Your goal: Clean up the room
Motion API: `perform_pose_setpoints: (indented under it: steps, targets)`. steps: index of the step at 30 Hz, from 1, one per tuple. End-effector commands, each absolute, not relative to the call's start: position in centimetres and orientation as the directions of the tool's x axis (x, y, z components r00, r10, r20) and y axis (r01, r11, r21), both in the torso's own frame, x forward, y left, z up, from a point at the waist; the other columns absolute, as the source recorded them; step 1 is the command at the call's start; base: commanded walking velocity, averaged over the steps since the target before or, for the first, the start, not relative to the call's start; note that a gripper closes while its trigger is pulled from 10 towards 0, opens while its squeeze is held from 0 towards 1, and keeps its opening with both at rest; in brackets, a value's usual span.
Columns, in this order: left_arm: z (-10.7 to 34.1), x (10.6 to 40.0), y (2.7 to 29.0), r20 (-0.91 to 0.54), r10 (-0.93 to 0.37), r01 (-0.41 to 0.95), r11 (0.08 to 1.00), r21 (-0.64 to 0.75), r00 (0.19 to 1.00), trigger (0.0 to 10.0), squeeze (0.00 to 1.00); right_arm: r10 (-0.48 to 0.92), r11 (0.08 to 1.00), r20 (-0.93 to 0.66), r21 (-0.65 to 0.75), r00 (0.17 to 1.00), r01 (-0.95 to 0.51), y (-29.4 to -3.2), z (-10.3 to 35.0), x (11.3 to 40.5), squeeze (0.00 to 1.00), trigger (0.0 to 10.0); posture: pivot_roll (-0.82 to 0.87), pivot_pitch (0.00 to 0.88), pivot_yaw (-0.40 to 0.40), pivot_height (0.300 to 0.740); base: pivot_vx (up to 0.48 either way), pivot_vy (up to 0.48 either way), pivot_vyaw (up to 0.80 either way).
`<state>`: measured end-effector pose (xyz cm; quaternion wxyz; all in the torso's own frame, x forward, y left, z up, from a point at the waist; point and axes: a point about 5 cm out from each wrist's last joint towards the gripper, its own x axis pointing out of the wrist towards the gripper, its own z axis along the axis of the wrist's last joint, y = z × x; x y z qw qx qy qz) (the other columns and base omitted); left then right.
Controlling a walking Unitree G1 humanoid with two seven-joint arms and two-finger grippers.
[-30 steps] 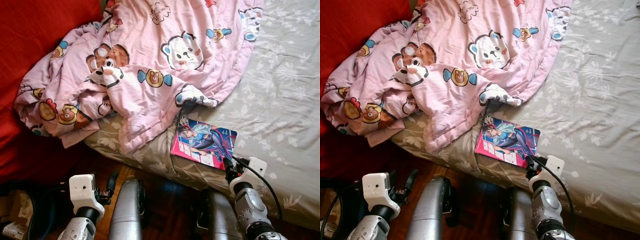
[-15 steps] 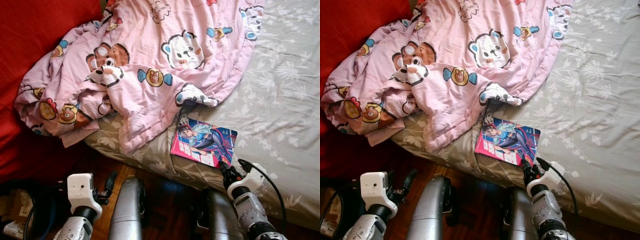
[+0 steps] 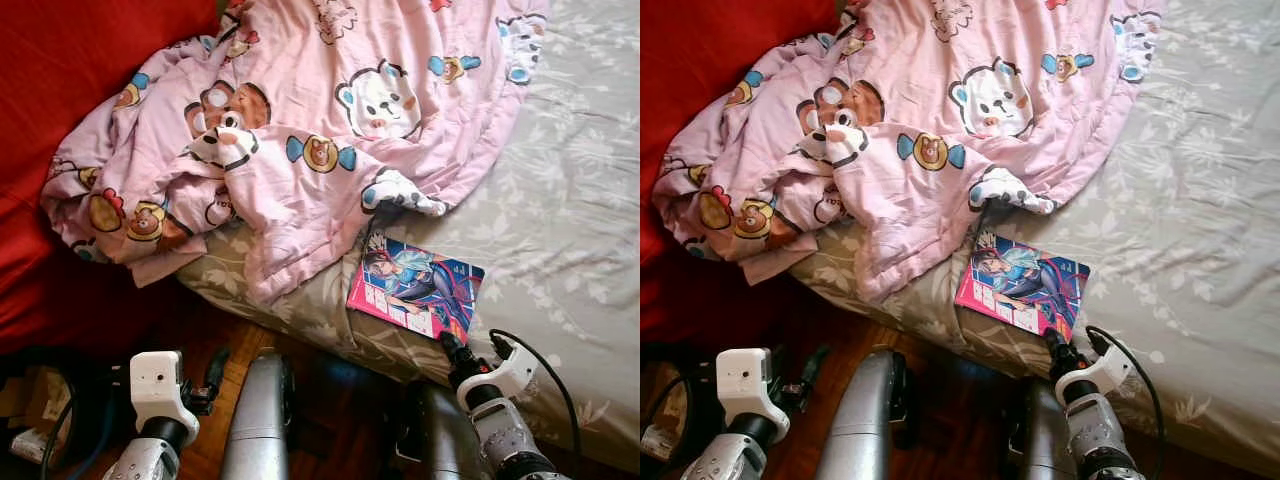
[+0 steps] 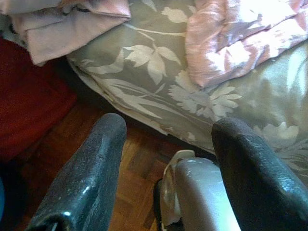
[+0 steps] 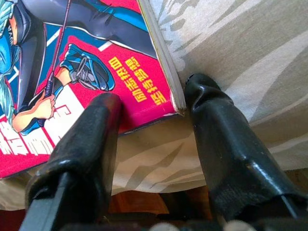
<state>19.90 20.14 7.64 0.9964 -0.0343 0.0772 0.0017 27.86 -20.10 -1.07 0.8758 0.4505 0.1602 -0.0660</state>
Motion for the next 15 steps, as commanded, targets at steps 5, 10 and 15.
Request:
perform_pose_setpoints:
  steps: [5, 10, 15]
  targets:
    - [6.8, 18.7, 20.9, -0.204, 0.028, -0.040, 0.998, -0.056, 0.979, 10.0, 0.00, 0.062, 0.507, -0.402, 0.801, 0.914, 0.318, -19.1, -2.6, 26.4, 0.00, 10.0, 0.25, 0.522, 0.108, 0.638, 0.000, 0.000, 0.00]
    - [7.0, 18.4, 21.0, -0.205, 0.028, -0.039, 0.998, -0.049, 0.978, 10.0, 0.00, 0.109, 0.493, -0.383, 0.822, 0.917, 0.285, -18.3, -2.6, 26.5, 0.00, 10.0, 0.26, 0.530, 0.113, 0.638, 0.000, 0.000, 0.00]
    - [7.2, 18.2, 21.2, -0.204, 0.029, -0.037, 0.999, -0.036, 0.978, 10.0, 0.00, 0.145, 0.465, -0.376, 0.842, 0.915, 0.272, -17.6, -2.7, 26.4, 0.00, 10.0, 0.27, 0.542, 0.118, 0.638, 0.000, 0.000, 0.00]
